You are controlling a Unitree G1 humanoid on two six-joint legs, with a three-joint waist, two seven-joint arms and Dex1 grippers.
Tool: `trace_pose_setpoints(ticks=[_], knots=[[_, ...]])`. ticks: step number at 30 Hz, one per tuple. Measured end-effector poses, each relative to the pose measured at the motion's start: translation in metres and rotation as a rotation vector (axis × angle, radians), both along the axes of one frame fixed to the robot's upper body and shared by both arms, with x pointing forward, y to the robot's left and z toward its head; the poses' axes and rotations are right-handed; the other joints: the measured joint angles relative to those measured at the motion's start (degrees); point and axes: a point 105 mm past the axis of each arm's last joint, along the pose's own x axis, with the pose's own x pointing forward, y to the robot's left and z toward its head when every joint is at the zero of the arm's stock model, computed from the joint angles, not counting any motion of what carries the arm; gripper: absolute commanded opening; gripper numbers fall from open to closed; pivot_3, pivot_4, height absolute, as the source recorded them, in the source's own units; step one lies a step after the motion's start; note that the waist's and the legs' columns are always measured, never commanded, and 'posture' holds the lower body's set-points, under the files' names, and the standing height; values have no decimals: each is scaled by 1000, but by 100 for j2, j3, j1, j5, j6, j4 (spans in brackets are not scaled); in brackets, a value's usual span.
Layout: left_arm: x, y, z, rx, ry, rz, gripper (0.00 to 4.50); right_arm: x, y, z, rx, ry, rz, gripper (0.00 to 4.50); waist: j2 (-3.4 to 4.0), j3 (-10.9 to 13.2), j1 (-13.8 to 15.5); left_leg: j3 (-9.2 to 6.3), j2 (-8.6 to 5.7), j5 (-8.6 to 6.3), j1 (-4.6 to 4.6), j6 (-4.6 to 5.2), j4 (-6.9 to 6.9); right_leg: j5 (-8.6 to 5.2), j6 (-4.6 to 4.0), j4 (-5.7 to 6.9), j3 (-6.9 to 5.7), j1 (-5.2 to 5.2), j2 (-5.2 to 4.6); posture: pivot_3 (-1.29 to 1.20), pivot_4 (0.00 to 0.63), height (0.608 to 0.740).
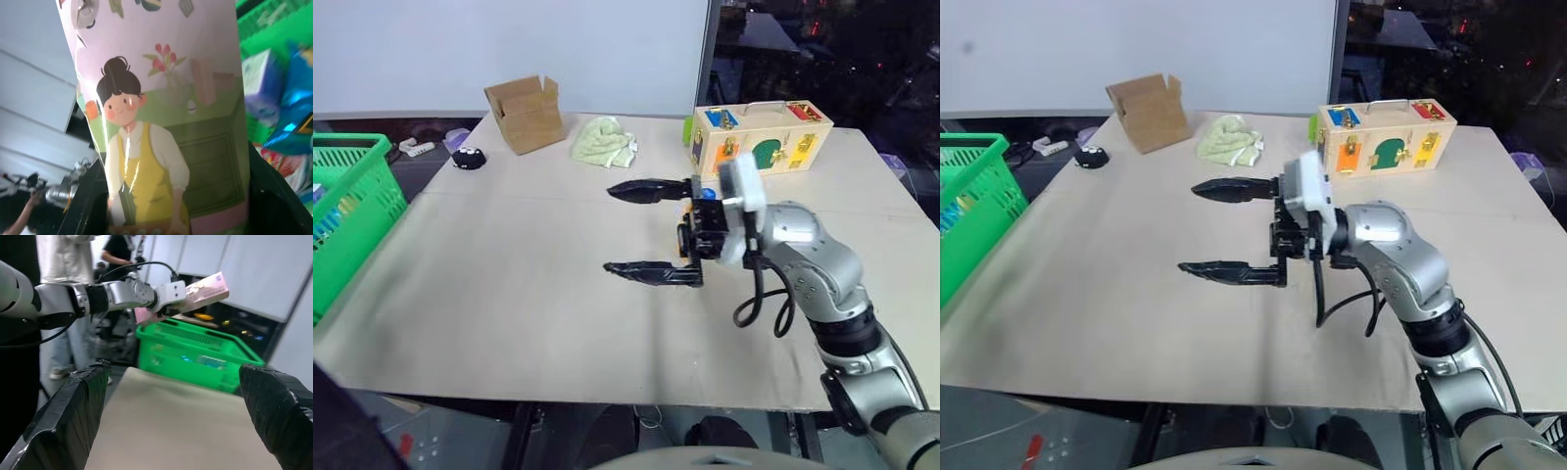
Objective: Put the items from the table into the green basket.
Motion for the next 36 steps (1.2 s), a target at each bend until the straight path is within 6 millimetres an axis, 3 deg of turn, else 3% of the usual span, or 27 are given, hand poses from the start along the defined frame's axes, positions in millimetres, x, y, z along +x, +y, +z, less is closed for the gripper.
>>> trace_pose_setpoints(ticks=[11, 17, 21, 25, 30, 36], knots=[[-75, -2, -11, -67, -20, 98, 2376, 10, 14, -22, -54, 4, 72, 4500, -9, -7, 553, 1, 5, -1, 10, 0, -8, 8, -15, 0, -74, 2, -30, 531, 0, 740], [-88, -16, -11, -86, -25, 74, 2376, 11, 22, -23, -57, -10, 108, 4500, -21, -15, 1207, -2, 10, -2, 13, -1, -5, 15, -26, -3, -96, 2, -33, 553, 0, 740], [-83, -19, -11, -94, -31, 54, 2376, 10, 24, -21, -53, -21, 106, 4500, -19, -15, 1708, 4, 16, -3, 11, -2, -5, 16, -29, -10, -109, 0, -34, 528, 0, 740], [-69, -20, -15, -108, -17, 25, 2376, 11, 24, -20, -52, -20, 85, 4500, -19, -15, 1987, 19, 20, -10, 10, -10, -5, 17, -29, -14, -117, -5, -38, 511, 0, 740], [-44, -17, -17, -123, 19, -18, 2376, 14, 23, -17, -45, -20, 38, 4500, -19, -16, 2206, 31, 31, -21, 11, -25, -3, 17, -32, -15, -155, -8, -36, 465, 9, 740], [-8, -18, -7, -145, 0, -109, 2376, 25, 23, -11, -34, -26, -116, 4500, -13, -10, 2334, 44, 29, -21, 7, -26, 6, 17, -36, -19, -175, -6, 3, 408, 38, 740]])
